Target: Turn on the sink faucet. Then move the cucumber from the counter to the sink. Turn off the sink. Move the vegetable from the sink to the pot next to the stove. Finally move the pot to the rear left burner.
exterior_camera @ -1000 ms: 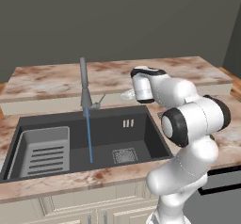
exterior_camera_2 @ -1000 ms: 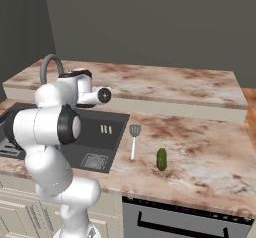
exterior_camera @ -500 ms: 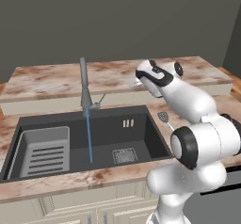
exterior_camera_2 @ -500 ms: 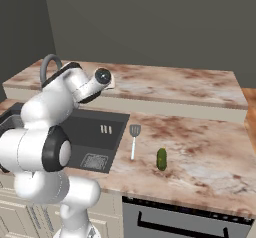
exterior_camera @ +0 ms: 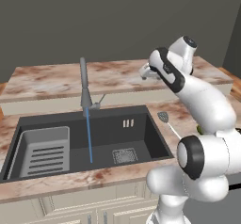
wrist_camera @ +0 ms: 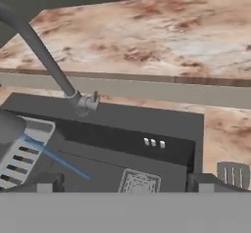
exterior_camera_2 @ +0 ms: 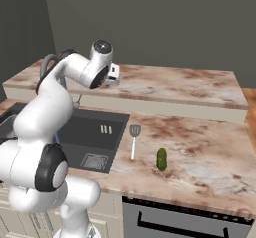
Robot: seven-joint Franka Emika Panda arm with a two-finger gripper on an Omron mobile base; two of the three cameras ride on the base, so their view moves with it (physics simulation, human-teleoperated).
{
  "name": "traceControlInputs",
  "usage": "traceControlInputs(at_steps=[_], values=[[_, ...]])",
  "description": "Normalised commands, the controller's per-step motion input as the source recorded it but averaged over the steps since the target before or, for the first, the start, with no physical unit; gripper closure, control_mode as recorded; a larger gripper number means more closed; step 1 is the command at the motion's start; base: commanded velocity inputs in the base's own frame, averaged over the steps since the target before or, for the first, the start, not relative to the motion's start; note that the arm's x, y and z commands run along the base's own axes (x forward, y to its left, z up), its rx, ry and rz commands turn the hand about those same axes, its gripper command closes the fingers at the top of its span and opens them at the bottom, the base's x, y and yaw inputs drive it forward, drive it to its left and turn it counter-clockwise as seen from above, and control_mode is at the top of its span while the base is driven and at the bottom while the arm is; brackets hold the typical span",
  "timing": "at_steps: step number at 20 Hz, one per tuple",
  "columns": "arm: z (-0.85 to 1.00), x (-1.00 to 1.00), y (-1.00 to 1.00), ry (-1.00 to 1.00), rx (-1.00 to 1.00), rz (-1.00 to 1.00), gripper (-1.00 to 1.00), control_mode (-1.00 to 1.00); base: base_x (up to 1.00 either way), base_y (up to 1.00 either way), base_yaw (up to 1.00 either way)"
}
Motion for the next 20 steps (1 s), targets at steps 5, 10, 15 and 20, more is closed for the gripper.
traceControlInputs(at_steps=[5, 10, 15, 20], values=[[-0.2, -0.93, -0.45, 0.18, 0.0, -0.15, -1.0, -1.0, 0.0, 0.0, 0.0], [-0.45, -0.87, -0.53, 0.16, 0.0, -0.19, -1.0, -1.0, 0.0, 0.0, 0.0], [-0.57, -0.78, -0.7, 0.13, 0.0, -0.18, -1.0, -1.0, 0.0, 0.0, 0.0], [-0.41, -0.49, -0.91, 0.13, 0.0, -0.15, -1.0, -1.0, 0.0, 0.0, 0.0]])
